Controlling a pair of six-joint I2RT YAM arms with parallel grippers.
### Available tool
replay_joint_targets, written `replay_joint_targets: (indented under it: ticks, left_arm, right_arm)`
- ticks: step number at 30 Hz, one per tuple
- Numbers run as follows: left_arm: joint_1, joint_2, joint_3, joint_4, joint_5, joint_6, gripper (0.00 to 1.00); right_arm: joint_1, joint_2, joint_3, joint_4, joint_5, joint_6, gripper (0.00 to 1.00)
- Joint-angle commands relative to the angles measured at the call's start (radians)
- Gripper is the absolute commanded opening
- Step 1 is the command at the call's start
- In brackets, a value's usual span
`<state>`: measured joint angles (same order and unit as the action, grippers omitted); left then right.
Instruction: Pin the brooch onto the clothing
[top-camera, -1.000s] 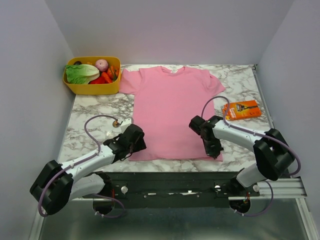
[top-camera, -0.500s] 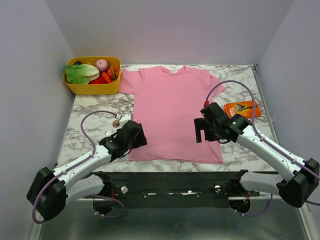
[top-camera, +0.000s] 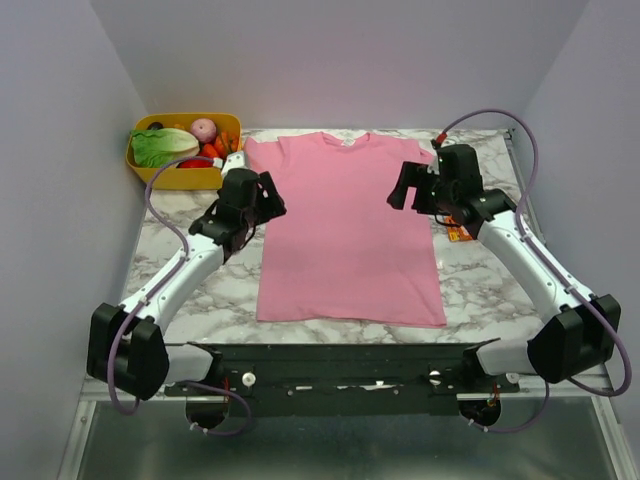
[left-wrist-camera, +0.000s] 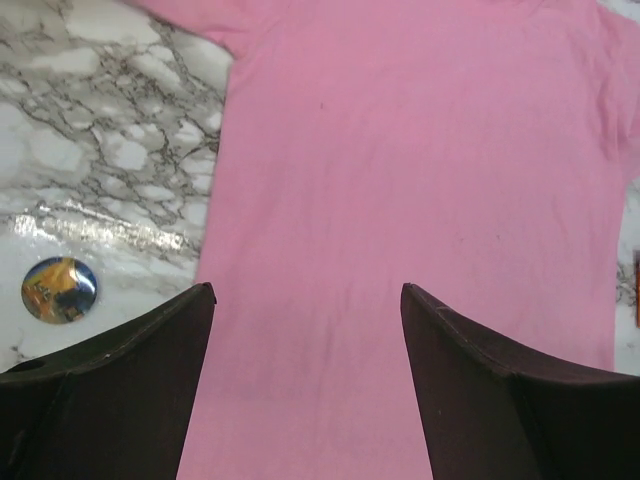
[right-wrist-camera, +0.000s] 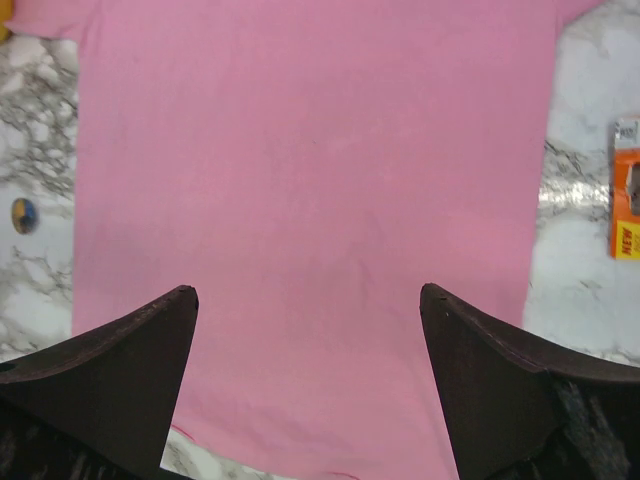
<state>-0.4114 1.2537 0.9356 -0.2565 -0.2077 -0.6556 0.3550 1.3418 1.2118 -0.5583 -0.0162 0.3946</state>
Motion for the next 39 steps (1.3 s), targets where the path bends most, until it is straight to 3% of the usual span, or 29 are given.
replay_joint_targets:
  ticks: [1, 7, 18, 30, 39]
  left_arm:
    - [0.055, 0.073, 0.121, 0.010, 0.073, 0.067, 0.84]
    - [0.126, 0.118, 0.189, -0.015, 0.102, 0.068, 0.84]
    - [0.194, 0.121, 0.109, -0.043, 0.100, 0.074, 0.84]
    - [0.229, 0.171, 0.028, -0.147, -0.097, 0.102, 0.84]
    - [0.275, 0.302, 0.028, -0.178, -0.130, 0.105, 0.84]
  right_arm:
    - [-0.031, 0.045, 0.048, 0.123, -0.134, 0.016, 1.00]
    - [-0.031, 0.068, 0.035, 0.136, -0.202, 0.044, 1.00]
    - [-0.031, 0.085, -0.031, 0.138, -0.206, 0.015, 1.00]
    - [-0.031, 0.151, -0.126, 0.144, -0.264, -0.028, 1.00]
    - [-0.031, 0.160, -0.163, 0.149, -0.301, -0.034, 1.00]
